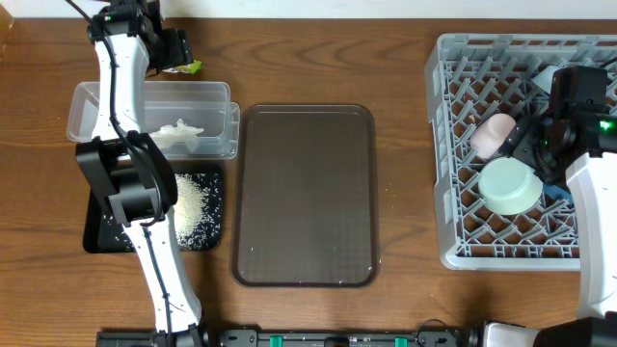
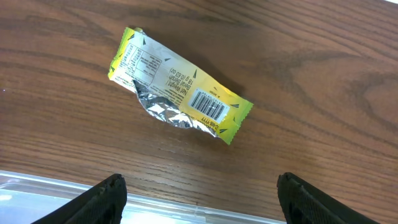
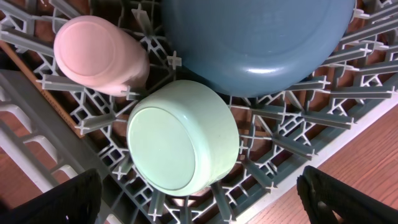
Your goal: Sort waste into correct bins and load items into the dishwasher rack
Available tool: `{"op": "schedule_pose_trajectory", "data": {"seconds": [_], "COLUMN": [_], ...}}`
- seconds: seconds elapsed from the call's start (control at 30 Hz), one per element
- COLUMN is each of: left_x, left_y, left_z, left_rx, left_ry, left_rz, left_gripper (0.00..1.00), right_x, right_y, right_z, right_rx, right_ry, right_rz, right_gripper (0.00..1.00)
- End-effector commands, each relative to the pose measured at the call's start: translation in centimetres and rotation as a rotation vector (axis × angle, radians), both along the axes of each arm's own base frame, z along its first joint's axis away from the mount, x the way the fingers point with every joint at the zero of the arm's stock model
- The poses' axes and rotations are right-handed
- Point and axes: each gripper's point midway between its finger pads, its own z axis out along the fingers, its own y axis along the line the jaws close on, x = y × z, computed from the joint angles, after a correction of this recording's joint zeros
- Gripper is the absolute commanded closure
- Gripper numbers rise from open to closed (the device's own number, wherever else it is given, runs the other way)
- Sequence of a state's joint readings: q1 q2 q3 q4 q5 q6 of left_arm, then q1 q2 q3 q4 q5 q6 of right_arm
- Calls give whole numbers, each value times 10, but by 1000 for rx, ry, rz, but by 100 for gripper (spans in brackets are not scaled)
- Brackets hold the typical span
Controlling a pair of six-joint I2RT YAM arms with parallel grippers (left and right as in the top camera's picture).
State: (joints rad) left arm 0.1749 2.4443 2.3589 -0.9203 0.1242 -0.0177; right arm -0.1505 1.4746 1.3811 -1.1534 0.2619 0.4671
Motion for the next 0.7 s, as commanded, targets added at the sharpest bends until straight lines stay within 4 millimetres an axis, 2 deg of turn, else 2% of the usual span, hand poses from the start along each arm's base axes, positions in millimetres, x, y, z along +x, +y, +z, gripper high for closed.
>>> {"op": "schedule_pose_trajectory", "data": {"seconds": [0.0, 0.3, 0.67], "left_x": [1, -4, 2], "left_y": [5, 5, 6], "left_z": [-10, -42, -41], "left_rx": [19, 7, 11], "left_ry": [17, 83, 62], "left_rz": [-12, -11, -11], "left_gripper": [20, 16, 16], "right_x": [1, 1, 1], "right_y": [-2, -2, -2], "right_z": [2, 2, 2], "right_rx": [-7, -7, -7], "right_ry": [-9, -9, -9], "right_rz": [-17, -17, -17], "right_gripper": [1, 1, 1]}}
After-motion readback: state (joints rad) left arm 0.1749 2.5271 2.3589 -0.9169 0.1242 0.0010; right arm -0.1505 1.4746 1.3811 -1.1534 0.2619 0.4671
